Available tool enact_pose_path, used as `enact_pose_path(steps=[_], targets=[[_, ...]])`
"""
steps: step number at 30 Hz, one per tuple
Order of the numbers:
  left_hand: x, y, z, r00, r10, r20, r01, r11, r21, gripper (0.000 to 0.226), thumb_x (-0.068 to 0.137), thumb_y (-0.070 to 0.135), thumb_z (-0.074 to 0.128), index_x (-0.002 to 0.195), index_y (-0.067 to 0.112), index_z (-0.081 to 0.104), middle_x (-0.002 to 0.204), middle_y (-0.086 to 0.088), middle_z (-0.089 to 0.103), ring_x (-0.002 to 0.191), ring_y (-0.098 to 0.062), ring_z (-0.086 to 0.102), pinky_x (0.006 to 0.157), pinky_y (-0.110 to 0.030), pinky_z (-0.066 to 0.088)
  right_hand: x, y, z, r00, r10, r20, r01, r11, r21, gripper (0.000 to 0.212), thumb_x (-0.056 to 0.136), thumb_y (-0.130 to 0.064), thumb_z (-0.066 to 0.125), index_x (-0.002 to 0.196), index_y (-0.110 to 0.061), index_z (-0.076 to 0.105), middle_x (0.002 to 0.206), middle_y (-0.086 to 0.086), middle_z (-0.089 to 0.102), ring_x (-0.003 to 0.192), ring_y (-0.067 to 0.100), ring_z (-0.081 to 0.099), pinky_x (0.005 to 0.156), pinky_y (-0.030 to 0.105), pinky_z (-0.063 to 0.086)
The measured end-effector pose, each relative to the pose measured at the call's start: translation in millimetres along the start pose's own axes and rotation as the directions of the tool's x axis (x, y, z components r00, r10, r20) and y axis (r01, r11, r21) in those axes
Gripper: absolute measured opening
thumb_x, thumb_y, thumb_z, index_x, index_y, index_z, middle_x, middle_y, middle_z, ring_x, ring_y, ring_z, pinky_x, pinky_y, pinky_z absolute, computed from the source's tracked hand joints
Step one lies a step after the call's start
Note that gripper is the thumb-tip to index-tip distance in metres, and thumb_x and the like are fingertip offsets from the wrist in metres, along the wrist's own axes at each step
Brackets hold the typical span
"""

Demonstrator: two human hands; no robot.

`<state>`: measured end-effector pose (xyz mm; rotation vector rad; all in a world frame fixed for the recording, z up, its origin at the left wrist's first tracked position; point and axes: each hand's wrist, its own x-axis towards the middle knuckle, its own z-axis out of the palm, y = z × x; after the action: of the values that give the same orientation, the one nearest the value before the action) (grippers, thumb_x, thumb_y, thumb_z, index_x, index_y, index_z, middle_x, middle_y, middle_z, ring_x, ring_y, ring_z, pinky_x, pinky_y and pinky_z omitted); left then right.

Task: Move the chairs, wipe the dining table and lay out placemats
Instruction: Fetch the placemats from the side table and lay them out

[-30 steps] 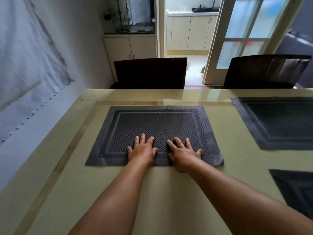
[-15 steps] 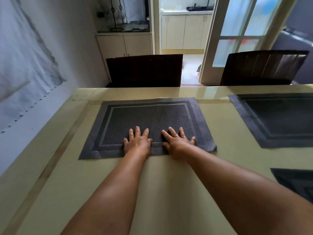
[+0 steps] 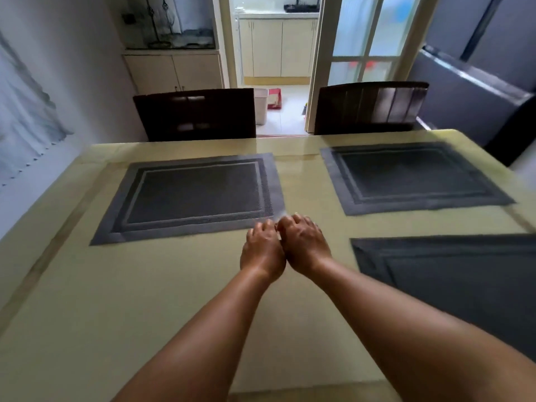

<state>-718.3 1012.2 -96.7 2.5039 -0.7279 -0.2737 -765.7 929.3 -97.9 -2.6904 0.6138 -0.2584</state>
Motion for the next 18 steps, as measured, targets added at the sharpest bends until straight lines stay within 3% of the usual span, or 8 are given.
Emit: enact_pose_path(steps=[4,9,12,15,18], targets=[[-53.0,63.1,37.0,0.997,-0.017,0.079,0.021,0.998,-0.053,0.037,0.090,0.021,0.047,0.126,0.014,0.043,0.132,-0.008,0.046,0.123,-0.026,0.039,0.101,-0.038,0.038,-56.6,57.3,-45.5,0.998,0.020,0.067,-0.017,0.999,-0.047,0.018,0.090,-0.020,0.052,0.107,-0.025,0.059,0.111,0.001,0.059,0.107,0.023,0.052,0.091,0.033,0.038],[-113.7,145.6,88.8,0.971,0.064,0.230,-0.055,0.998,-0.044,0.053,0.088,0.024,0.053,0.136,0.018,0.034,0.141,-0.007,0.039,0.130,-0.025,0.037,0.104,-0.038,0.035,-122.1,147.8,-103.1,0.984,0.083,0.156,-0.059,0.986,-0.154,0.031,0.096,-0.021,0.043,0.121,-0.032,0.058,0.125,-0.002,0.059,0.117,0.019,0.048,0.098,0.034,0.036],[-143.7,191.5,119.9,0.919,0.160,0.361,-0.183,0.983,0.028,0.072,0.085,0.016,0.056,0.146,0.023,0.017,0.156,-0.003,0.017,0.143,-0.021,0.018,0.115,-0.038,0.024,-163.8,203.2,-130.3,0.953,0.218,0.210,-0.177,0.964,-0.199,0.051,0.092,-0.010,0.044,0.137,-0.033,0.042,0.142,-0.003,0.047,0.130,0.020,0.040,0.106,0.035,0.033],[-166.5,222.3,144.3,0.839,0.240,0.488,-0.343,0.930,0.134,0.076,0.086,0.014,0.053,0.148,0.028,0.010,0.159,0.000,-0.001,0.146,-0.019,-0.001,0.117,-0.042,0.014,-197.5,248.9,-147.8,0.883,0.396,0.251,-0.331,0.906,-0.264,0.071,0.087,-0.004,0.048,0.147,-0.029,0.020,0.153,0.001,0.028,0.139,0.024,0.025,0.113,0.041,0.026],[-180.7,242.9,160.8,0.798,0.253,0.548,-0.405,0.897,0.176,0.073,0.089,0.017,0.049,0.147,0.028,0.008,0.159,0.000,-0.006,0.146,-0.019,-0.006,0.115,-0.045,0.012,-222.8,283.7,-164.2,0.806,0.511,0.301,-0.401,0.843,-0.358,0.072,0.089,-0.009,0.046,0.149,-0.023,0.008,0.159,0.005,0.004,0.145,0.027,0.005,0.115,0.047,0.014]])
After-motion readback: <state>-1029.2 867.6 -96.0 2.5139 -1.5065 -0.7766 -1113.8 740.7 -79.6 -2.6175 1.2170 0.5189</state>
